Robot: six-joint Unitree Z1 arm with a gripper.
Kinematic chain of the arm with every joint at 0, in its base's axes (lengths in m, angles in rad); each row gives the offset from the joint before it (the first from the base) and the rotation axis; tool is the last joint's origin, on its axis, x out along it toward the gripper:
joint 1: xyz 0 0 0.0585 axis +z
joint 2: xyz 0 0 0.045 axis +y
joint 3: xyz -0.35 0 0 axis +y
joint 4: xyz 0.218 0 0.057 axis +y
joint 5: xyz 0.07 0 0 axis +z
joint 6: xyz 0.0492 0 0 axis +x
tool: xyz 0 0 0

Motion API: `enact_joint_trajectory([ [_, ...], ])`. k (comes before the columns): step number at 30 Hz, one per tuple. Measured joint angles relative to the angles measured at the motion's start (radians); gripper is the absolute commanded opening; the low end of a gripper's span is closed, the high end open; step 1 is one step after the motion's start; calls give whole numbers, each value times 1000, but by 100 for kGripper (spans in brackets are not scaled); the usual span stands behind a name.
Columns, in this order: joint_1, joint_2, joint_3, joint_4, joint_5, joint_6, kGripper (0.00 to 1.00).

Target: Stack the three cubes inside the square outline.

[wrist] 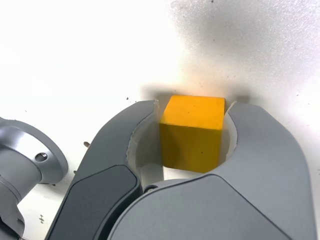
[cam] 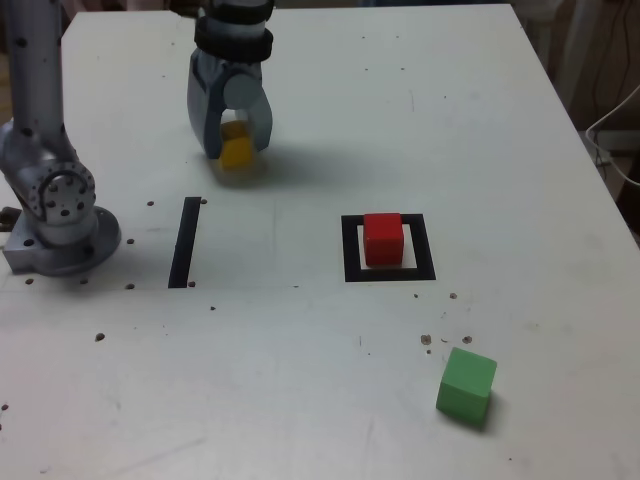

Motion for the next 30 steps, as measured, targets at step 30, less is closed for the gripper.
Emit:
enact_joint_trajectory([
  [30,-595,-26,-314,250,-29,-242,21],
])
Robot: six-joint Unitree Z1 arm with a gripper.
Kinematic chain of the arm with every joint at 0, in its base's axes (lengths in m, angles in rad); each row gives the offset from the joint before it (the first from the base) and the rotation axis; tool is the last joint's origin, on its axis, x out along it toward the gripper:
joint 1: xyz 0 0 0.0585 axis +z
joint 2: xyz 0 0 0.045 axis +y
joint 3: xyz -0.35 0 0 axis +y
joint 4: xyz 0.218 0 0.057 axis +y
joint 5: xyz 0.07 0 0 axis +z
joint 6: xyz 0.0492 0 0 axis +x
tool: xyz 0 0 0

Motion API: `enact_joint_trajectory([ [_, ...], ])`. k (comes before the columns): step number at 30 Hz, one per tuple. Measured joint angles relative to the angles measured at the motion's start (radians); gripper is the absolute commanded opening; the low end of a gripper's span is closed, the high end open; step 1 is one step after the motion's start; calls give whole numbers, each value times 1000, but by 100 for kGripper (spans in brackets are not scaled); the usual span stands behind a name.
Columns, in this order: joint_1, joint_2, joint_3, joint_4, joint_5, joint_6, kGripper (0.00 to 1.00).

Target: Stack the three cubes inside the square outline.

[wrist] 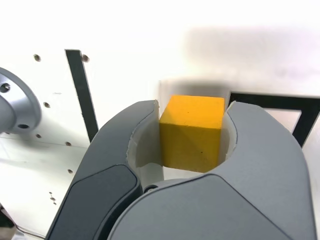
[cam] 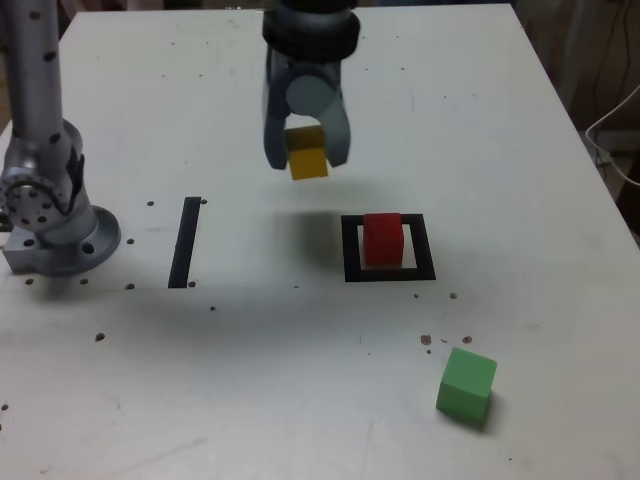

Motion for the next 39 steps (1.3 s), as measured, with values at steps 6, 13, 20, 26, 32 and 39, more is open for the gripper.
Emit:
enact_joint_trajectory([
  [6,-95,23,-57,-9,-3,-42,21],
  [13,-148,55,-89,-22,-43,-70,20],
  [20,-188,96,-174,-2,-76,-80,20],
  [26,-189,148,-199,9,-77,-73,20],
  [32,-187,173,-218,6,-77,-65,21],
  [39,-179,180,-238,22,-62,-56,22],
])
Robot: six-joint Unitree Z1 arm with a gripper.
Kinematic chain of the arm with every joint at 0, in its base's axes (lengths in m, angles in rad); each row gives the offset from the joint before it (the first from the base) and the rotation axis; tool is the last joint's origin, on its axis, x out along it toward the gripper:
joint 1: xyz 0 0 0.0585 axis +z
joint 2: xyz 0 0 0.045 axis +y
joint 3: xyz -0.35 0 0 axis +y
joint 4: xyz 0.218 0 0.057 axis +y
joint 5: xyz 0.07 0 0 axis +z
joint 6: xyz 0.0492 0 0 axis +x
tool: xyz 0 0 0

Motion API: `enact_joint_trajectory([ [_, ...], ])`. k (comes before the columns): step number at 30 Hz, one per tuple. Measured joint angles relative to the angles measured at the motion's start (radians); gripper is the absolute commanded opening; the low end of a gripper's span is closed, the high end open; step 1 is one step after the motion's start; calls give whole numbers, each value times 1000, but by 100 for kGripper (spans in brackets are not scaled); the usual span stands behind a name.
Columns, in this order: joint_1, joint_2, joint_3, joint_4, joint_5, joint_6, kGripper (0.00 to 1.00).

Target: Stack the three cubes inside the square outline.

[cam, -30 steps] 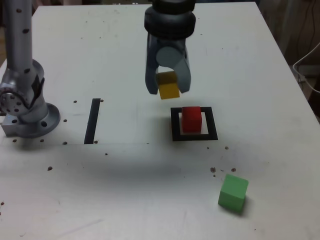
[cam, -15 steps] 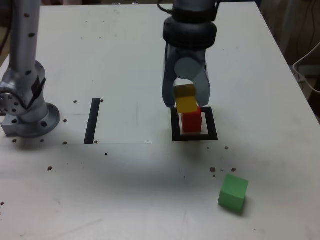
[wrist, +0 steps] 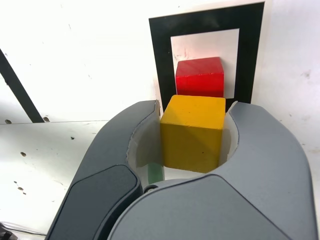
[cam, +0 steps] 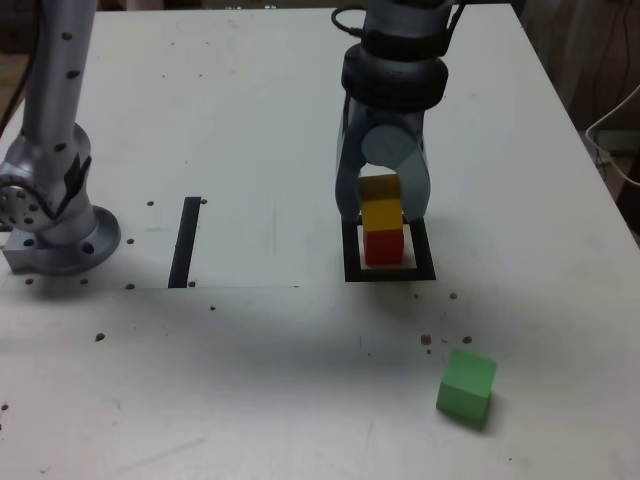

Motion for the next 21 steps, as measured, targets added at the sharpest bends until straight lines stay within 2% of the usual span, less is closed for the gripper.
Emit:
enact_joint_trajectory([
  [14,18,40,-7,8,27,2,22],
  [21,25,49,-11,7,9,2,29],
])
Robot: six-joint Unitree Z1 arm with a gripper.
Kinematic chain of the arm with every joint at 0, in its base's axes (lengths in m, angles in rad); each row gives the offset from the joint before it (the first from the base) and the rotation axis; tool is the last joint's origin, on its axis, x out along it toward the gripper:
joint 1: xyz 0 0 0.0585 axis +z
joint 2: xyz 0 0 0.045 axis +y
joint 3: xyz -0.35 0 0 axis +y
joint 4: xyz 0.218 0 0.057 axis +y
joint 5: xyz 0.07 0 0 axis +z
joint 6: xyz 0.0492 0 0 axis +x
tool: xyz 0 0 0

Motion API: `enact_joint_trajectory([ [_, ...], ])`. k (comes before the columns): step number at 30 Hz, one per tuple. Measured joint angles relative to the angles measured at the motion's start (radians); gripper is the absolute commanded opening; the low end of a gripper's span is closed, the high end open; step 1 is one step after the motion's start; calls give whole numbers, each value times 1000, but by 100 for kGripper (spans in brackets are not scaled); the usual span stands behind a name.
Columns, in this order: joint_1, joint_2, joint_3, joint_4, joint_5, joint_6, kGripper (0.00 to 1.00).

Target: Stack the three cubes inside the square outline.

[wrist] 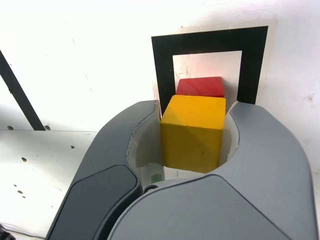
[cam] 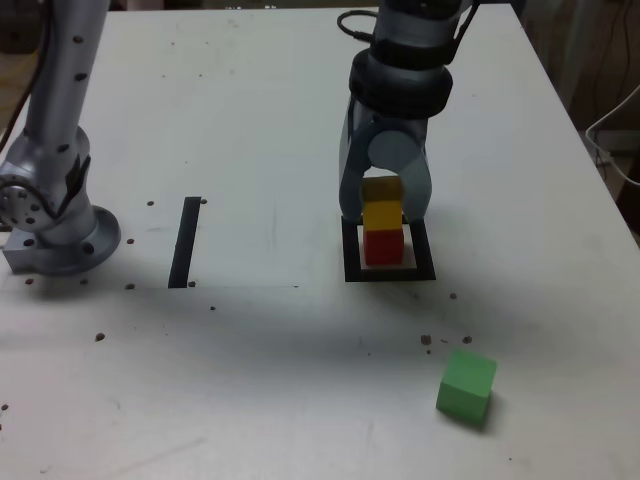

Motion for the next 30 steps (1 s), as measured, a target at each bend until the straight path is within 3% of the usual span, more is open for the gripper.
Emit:
enact_joint_trajectory([
  [5,2,7,3,0,-8,0,30],
  [8,2,10,6,0,-10,0,37],
  [10,3,11,9,0,-15,0,50],
  [14,3,11,12,-3,-25,13,86],
  [16,3,11,11,-10,-25,20,97],
  [30,3,-3,3,-19,15,44,99],
])
